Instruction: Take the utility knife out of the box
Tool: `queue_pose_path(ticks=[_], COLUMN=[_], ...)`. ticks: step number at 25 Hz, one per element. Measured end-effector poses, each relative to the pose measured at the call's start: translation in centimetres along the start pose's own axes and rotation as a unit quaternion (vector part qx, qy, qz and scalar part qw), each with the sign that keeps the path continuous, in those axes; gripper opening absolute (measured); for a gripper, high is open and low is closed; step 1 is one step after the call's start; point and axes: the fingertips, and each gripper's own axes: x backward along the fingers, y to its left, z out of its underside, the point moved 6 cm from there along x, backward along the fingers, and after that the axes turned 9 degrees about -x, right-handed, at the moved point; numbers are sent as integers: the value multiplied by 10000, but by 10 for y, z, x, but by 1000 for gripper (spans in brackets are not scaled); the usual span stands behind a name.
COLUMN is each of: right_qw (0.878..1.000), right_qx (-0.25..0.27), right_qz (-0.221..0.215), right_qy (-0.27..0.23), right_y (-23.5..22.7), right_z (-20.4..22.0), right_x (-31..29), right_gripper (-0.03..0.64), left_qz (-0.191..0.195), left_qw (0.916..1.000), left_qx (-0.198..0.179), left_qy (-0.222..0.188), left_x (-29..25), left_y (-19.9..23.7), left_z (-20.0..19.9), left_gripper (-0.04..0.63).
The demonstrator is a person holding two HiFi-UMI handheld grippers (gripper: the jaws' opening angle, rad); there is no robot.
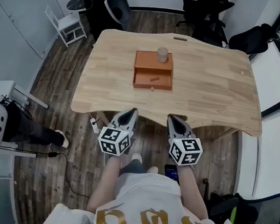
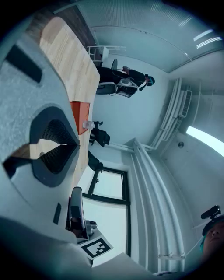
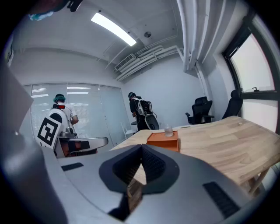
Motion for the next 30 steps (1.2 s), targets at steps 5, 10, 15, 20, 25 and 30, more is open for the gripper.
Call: queue_pose_path(ticks=[5,10,15,20,25,30], right_qw=[10000,9999,9998,9987,9986,9985], right_qx=[-7,-53,-47,-237,-237,-305], right_qz=[1,-120,-142,-374,-396,-365], right_qy=[20,93,142,253,259,286], right_y=[0,5,6,12,13,6], right_z=[1,6,11,13,14,14], right_x=[3,7,13,15,15,3], right_gripper=[11,11,11,11,11,11], left_qz=[-11,23,31,-1,-62,-107], left_qw=[9999,9999,9998,9998,9998,9997], left_qx=[10,-20,-78,-54,-47,-1], left_qy=[109,147,193,202,202,236], left_x=[2,3,7,14,18,12], left_y=[0,-3,-10,-10,-7,2], left_z=[3,4,7,5,3,5], left_gripper=[11,11,11,11,11,11])
